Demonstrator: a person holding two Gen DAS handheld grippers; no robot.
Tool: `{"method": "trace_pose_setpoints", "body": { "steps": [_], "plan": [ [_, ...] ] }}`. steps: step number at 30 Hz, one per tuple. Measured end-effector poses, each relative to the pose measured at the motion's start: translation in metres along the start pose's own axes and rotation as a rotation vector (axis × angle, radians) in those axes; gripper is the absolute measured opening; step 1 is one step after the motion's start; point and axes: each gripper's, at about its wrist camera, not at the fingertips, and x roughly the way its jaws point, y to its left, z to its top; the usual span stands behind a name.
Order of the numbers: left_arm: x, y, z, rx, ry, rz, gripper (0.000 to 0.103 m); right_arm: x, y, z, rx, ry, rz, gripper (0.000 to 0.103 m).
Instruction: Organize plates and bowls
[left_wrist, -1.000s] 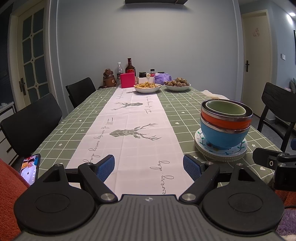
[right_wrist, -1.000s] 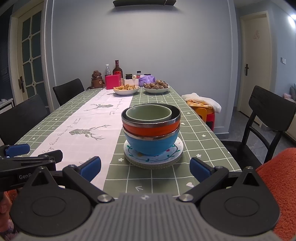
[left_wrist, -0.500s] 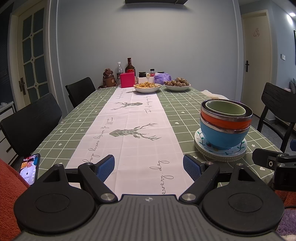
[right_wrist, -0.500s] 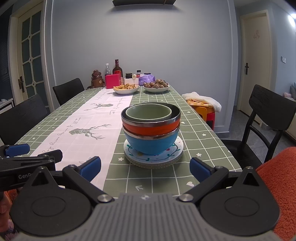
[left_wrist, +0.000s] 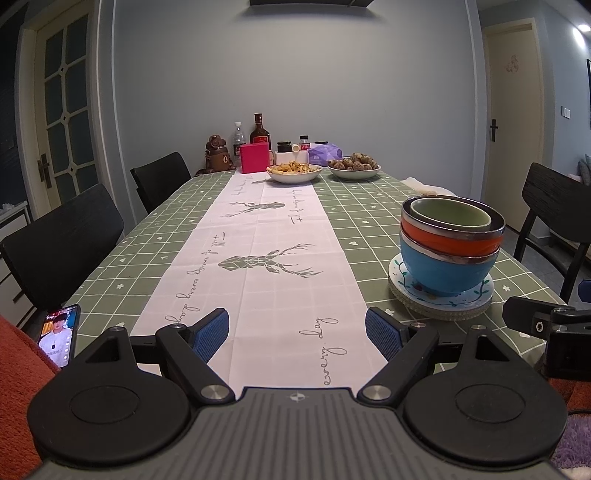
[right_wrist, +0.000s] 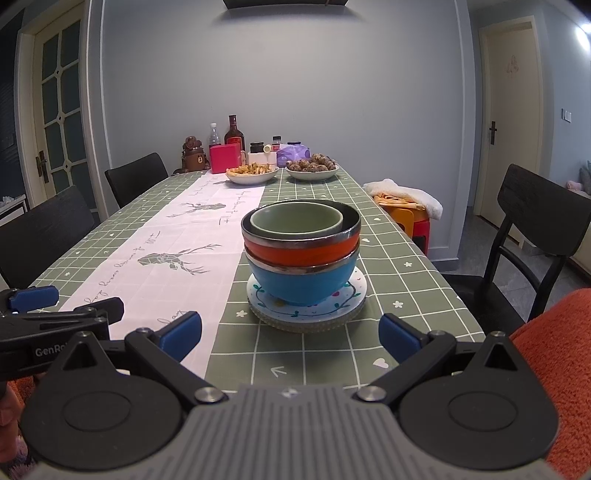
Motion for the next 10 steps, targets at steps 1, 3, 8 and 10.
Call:
{"method": "trace_pose_setpoints", "body": {
  "steps": [1, 3, 8, 10],
  "plan": [
    [0.0, -0.0002, 0.0, 0.0, 0.0, 0.0, 0.098, 0.0003, -0.0003, -0.0001, 0.0, 0.001, 0.0, 0.1],
    [0.0, -0.0003, -0.0001, 0.001, 0.0, 0.0, 0.098, 0.0004, -0.0003, 0.0, 0.0, 0.001, 0.0, 0.1],
    [-0.0005, 0.0007, 0.0002, -0.005, -0.004, -0.003, 0.098, 0.0016, -0.0004, -0.0004, 0.001, 0.003, 0.001, 0.1],
    [-0.0007, 0.0008, 0.0002, -0.007, -0.005, -0.001, 0.098, 0.0017, -0.0004, -0.0004, 0.001, 0.003, 0.0, 0.1]
  ]
}}
